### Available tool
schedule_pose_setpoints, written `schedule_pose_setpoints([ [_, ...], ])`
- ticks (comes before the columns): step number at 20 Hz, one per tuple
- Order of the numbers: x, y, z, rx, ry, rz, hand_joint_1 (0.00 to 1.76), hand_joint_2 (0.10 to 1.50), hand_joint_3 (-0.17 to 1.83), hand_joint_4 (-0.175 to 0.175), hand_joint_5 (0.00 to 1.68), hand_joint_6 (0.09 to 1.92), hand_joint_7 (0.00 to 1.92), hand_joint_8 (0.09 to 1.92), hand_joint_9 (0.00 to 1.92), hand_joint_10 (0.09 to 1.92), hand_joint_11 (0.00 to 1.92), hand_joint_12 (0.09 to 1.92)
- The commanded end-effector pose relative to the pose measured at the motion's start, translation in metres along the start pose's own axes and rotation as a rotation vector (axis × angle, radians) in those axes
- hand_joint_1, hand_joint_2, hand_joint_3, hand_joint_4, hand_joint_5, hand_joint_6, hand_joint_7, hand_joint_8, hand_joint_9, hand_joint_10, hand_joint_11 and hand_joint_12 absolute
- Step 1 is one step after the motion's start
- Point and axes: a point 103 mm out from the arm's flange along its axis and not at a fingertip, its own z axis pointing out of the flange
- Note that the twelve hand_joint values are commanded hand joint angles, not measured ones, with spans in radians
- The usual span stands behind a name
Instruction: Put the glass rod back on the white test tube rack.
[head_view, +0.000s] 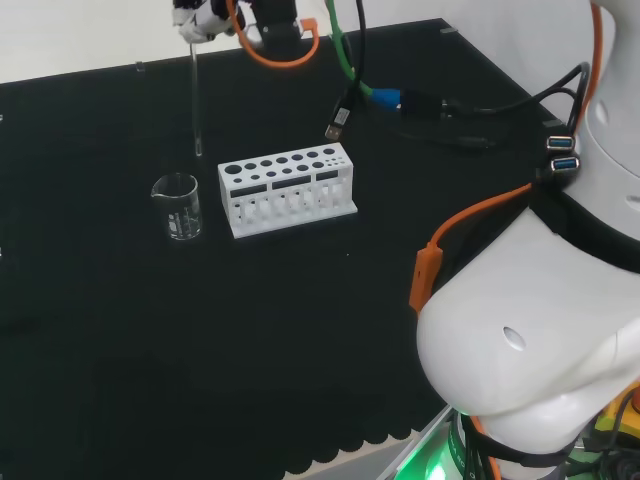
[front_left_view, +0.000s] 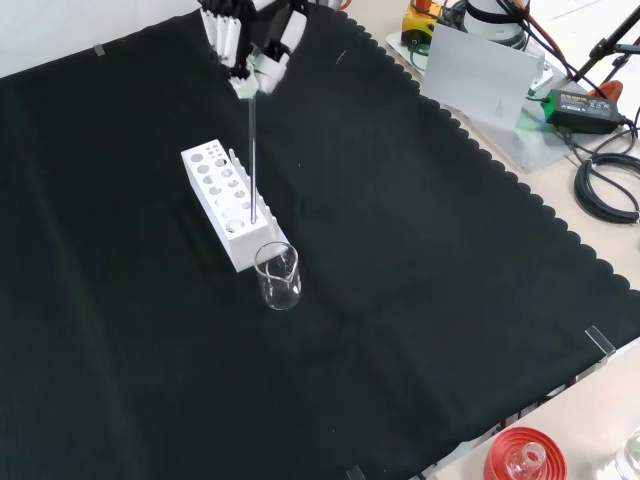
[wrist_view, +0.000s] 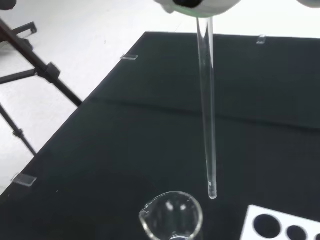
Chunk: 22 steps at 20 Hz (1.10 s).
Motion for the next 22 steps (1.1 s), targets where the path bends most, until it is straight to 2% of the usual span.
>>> schedule_pose_setpoints([
  [1,-0.020,-0.009,-0.012,-0.012,-0.003,0.037,1.30,1.06,0.00,-0.175,1.05,0.60,1.17,1.00,1.66,0.63,1.51,0.86],
  [2,-0.026,-0.012,-0.013,-0.015,-0.010,0.067,1.30,1.06,0.00,-0.175,1.05,0.60,1.17,1.00,1.66,0.63,1.51,0.86],
  [3,-0.028,-0.012,-0.014,-0.014,-0.010,0.078,1.30,1.06,0.00,-0.175,1.05,0.60,1.17,1.00,1.66,0.63,1.51,0.86],
  [6,-0.039,-0.016,-0.017,-0.016,-0.012,0.080,1.30,1.06,0.00,-0.175,1.06,0.60,1.17,1.00,1.66,0.63,1.51,0.86],
  [7,-0.046,-0.018,-0.019,-0.026,0.008,0.073,1.30,1.06,0.00,-0.175,1.06,0.60,1.17,1.00,1.66,0.63,1.51,0.86],
  [9,-0.057,-0.025,-0.022,-0.039,0.002,0.087,1.30,1.06,0.00,-0.175,1.06,0.60,1.17,1.00,1.66,0.63,1.51,0.86],
  [11,-0.058,-0.026,-0.023,-0.042,0.000,0.097,1.30,1.06,0.00,-0.175,1.06,0.60,1.17,1.00,1.66,0.63,1.51,0.86],
  [12,-0.058,-0.032,-0.022,-0.059,0.012,0.117,1.30,1.06,0.00,-0.175,1.06,0.60,1.17,1.00,1.66,0.63,1.51,0.86],
  [13,-0.058,-0.033,-0.023,-0.072,0.038,0.161,1.30,1.06,0.00,-0.175,1.06,0.60,1.17,1.00,1.66,0.63,1.51,0.86],
  [14,-0.086,-0.049,-0.024,-0.031,-0.002,0.134,1.30,1.06,0.00,-0.175,1.06,0.60,1.17,1.00,1.66,0.63,1.51,0.86],
  [15,-0.096,-0.055,-0.025,-0.020,-0.014,0.148,1.30,1.06,0.00,-0.175,1.06,0.60,1.17,1.00,1.66,0.63,1.51,0.86],
  [18,-0.102,-0.059,-0.027,-0.021,-0.011,0.183,1.30,1.06,0.00,-0.175,1.06,0.60,1.17,1.00,1.66,0.63,1.51,0.86],
  [22,-0.110,-0.067,-0.028,-0.021,-0.014,0.208,1.30,1.06,0.00,-0.175,1.06,0.60,1.17,1.00,1.66,0.62,1.51,0.86],
])
